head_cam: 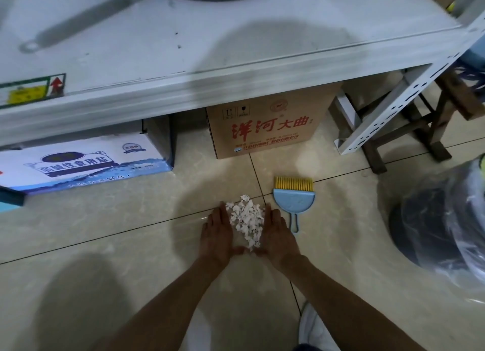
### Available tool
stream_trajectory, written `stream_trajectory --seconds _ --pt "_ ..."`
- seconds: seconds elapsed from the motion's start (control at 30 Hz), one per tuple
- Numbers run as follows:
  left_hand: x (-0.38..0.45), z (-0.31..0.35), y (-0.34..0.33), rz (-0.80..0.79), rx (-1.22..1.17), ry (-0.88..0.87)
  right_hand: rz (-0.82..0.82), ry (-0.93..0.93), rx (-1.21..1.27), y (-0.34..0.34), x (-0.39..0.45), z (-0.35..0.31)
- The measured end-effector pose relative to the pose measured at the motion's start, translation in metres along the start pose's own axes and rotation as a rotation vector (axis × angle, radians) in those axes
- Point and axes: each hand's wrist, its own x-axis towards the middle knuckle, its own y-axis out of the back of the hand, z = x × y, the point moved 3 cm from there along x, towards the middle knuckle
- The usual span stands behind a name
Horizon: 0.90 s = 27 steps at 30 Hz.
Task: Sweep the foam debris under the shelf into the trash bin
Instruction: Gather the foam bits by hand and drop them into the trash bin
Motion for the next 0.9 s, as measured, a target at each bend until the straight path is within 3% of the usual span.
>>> stream_trajectory --seconds 0.3,0.43,0.57,0.9 --pt "0.031 0.001 0.011 -0.123 -0.090 -0.154 -0.147 0.199 -0.055 0.022 0.039 -0.012" --pt "0.033 0.000 0.009 -0.116 -0.103 -0.238 -0.141 0.272 -0.093 0.020 0.051 -0.015" --pt "0.027 -0.003 0.010 -0.090 -0.197 -0.185 -0.123 0.285 -0.046 0.018 0.048 -0.008" --pt "0.034 0.001 0.017 -0.156 -0.039 -0.231 -0.142 0.326 -0.131 0.027 0.046 -0.016"
